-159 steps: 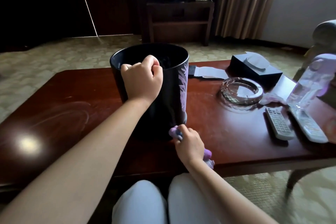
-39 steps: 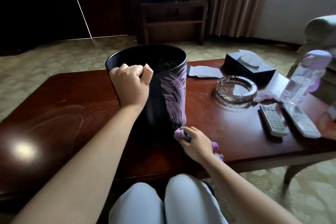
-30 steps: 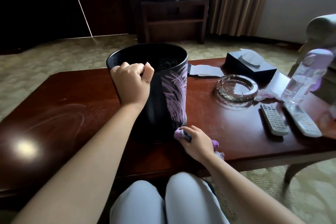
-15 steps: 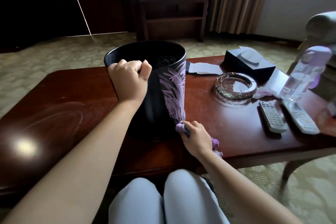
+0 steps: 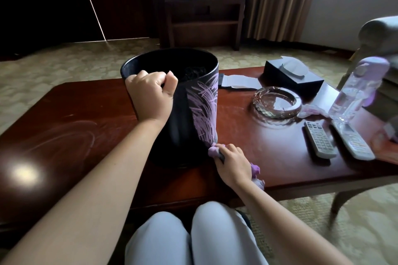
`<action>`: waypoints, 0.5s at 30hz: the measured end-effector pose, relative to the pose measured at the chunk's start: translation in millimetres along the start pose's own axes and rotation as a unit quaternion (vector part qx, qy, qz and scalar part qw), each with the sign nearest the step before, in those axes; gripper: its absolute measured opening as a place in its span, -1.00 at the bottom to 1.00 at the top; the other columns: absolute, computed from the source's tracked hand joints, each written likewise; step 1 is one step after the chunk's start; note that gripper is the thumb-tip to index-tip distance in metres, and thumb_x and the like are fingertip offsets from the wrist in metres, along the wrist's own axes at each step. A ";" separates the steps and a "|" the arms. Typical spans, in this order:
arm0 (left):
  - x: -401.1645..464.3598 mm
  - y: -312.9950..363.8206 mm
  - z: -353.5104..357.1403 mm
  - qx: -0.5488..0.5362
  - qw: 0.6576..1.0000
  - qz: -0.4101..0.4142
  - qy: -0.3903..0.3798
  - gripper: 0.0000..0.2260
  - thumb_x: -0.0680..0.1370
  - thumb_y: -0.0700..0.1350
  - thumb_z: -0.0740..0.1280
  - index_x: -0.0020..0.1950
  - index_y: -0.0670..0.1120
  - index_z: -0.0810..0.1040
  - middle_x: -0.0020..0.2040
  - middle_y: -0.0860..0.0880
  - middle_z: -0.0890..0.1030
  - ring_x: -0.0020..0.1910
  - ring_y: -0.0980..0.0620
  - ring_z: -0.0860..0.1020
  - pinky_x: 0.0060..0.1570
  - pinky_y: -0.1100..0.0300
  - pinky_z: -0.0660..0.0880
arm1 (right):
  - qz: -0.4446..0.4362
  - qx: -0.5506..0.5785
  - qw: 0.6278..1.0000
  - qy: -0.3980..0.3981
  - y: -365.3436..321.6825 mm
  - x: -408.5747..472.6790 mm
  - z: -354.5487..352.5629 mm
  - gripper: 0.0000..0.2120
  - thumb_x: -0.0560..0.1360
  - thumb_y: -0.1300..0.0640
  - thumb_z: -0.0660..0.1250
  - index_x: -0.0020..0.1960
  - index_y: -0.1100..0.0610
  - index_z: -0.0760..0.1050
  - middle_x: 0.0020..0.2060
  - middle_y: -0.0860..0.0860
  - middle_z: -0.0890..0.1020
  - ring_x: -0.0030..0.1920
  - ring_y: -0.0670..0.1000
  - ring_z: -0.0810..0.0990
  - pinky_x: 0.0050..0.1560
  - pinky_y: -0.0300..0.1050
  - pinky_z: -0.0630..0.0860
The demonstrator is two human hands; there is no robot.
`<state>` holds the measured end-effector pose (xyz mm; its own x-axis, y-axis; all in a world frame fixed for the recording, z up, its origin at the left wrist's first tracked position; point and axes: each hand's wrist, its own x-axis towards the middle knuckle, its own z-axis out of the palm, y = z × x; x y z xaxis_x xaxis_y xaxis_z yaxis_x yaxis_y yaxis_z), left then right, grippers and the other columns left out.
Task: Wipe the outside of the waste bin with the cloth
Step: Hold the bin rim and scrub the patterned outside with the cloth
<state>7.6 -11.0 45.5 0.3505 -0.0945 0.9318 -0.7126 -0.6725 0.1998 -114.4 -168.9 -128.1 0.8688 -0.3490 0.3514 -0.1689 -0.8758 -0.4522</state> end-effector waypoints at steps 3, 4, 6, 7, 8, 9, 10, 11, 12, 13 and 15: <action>0.7 0.6 -0.4 0.002 1.000 -0.002 -0.004 -0.59 0.53 -0.04 0.19 -0.49 -0.06 0.16 -0.55 0.03 0.15 -0.48 0.00 0.21 -0.30 0.11 0.07 | 0.043 0.051 0.998 0.003 -4.1 2.9 2.2 -0.70 0.47 0.01 0.32 0.20 -0.04 0.53 0.00 -0.03 0.57 0.09 0.05 0.51 -0.02 -0.09 0.44; 0.9 1.1 -0.1 0.002 1.000 -0.002 -0.004 -0.58 0.53 -0.04 0.19 -0.49 -0.06 0.15 -0.55 0.03 0.15 -0.48 0.00 0.21 -0.30 0.10 0.09 | 0.038 0.074 0.996 0.011 -4.7 3.2 1.1 -0.72 0.45 0.03 0.35 0.16 -0.02 0.54 -0.03 -0.03 0.59 0.06 0.05 0.53 -0.04 -0.10 0.45; 1.0 1.5 0.3 0.001 1.000 0.002 -0.001 -0.59 0.53 -0.04 0.19 -0.48 -0.05 0.14 -0.54 0.04 0.14 -0.48 0.00 0.20 -0.30 0.12 0.06 | 0.021 0.128 0.991 0.034 -8.4 2.0 -1.5 -0.76 0.41 0.09 0.40 0.08 0.03 0.56 -0.07 -0.03 0.61 -0.02 0.03 0.57 -0.08 -0.15 0.43; 0.8 1.4 0.4 0.001 1.000 0.004 0.001 -0.59 0.53 -0.05 0.19 -0.48 -0.05 0.14 -0.54 0.05 0.14 -0.48 0.00 0.20 -0.30 0.13 0.04 | 0.011 0.155 0.986 0.054 -13.8 1.3 -2.7 -0.79 0.41 0.10 0.41 0.04 0.05 0.56 -0.10 -0.04 0.62 -0.06 0.00 0.57 -0.11 -0.19 0.40; 0.6 0.9 0.2 0.001 1.000 0.005 0.002 -0.59 0.53 -0.05 0.19 -0.48 -0.05 0.14 -0.54 0.05 0.14 -0.48 0.00 0.20 -0.30 0.14 0.03 | 0.001 0.184 0.980 0.081 -21.1 1.9 -3.9 -0.83 0.42 0.10 0.40 0.01 0.05 0.56 -0.12 -0.05 0.62 -0.10 -0.04 0.56 -0.14 -0.24 0.38; 0.2 0.7 0.1 0.001 1.000 0.005 0.002 -0.59 0.53 -0.05 0.19 -0.48 -0.04 0.14 -0.53 0.06 0.13 -0.48 0.00 0.20 -0.30 0.14 0.02 | -0.009 0.211 0.972 0.106 -28.9 3.3 -4.7 -0.85 0.43 0.08 0.39 -0.02 0.06 0.55 -0.14 -0.07 0.62 -0.13 -0.07 0.54 -0.15 -0.28 0.36; 0.1 0.4 -0.2 0.001 1.000 0.006 0.002 -0.59 0.53 -0.05 0.19 -0.48 -0.04 0.14 -0.53 0.06 0.13 -0.48 0.00 0.20 -0.30 0.14 0.03 | -0.016 0.231 0.965 0.121 -35.5 4.0 -5.1 -0.87 0.44 0.06 0.37 -0.03 0.06 0.54 -0.16 -0.06 0.62 -0.15 -0.09 0.53 -0.15 -0.30 0.37; -0.1 0.8 -0.4 0.000 1.000 0.005 -0.001 -0.59 0.53 -0.05 0.19 -0.48 -0.04 0.13 -0.53 0.06 0.13 -0.48 0.00 0.20 -0.30 0.13 0.04 | -0.017 0.240 0.963 0.126 -39.1 3.5 -3.6 -0.87 0.45 0.04 0.35 -0.04 0.07 0.54 -0.17 -0.05 0.61 -0.17 -0.09 0.52 -0.16 -0.27 0.38; 0.0 1.2 -0.6 0.000 1.000 0.003 -0.003 -0.59 0.53 -0.04 0.19 -0.48 -0.05 0.14 -0.53 0.06 0.13 -0.48 0.00 0.20 -0.30 0.12 0.06 | -0.008 0.234 0.965 0.116 -39.0 2.3 0.1 -0.86 0.45 0.04 0.34 -0.05 0.08 0.53 -0.19 -0.02 0.61 -0.17 -0.05 0.52 -0.16 -0.21 0.39; 0.4 1.7 -0.7 -0.001 1.000 0.001 -0.005 -0.59 0.53 -0.04 0.19 -0.48 -0.05 0.14 -0.54 0.05 0.14 -0.48 0.00 0.20 -0.30 0.10 0.09 | 0.005 0.215 0.972 0.092 -36.8 0.6 3.7 -0.86 0.45 0.04 0.34 -0.05 0.09 0.53 -0.21 0.01 0.59 -0.18 0.01 0.53 -0.16 -0.13 0.40; 0.6 1.8 -0.8 -0.002 1.000 0.000 -0.005 -0.59 0.53 -0.05 0.19 -0.48 -0.05 0.15 -0.54 0.05 0.15 -0.48 0.00 0.21 -0.30 0.08 0.11 | 0.026 0.184 0.981 0.051 -32.6 -2.7 7.4 -0.85 0.46 0.05 0.35 -0.03 0.09 0.54 -0.23 0.02 0.56 -0.18 0.10 0.54 -0.17 -0.05 0.42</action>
<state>6.0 -11.7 46.6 0.3562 -0.1017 0.9289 -0.7150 -0.6697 0.2009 -107.8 -136.9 -120.3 0.8097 -0.4372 0.3915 -0.0154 -0.6826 -0.7306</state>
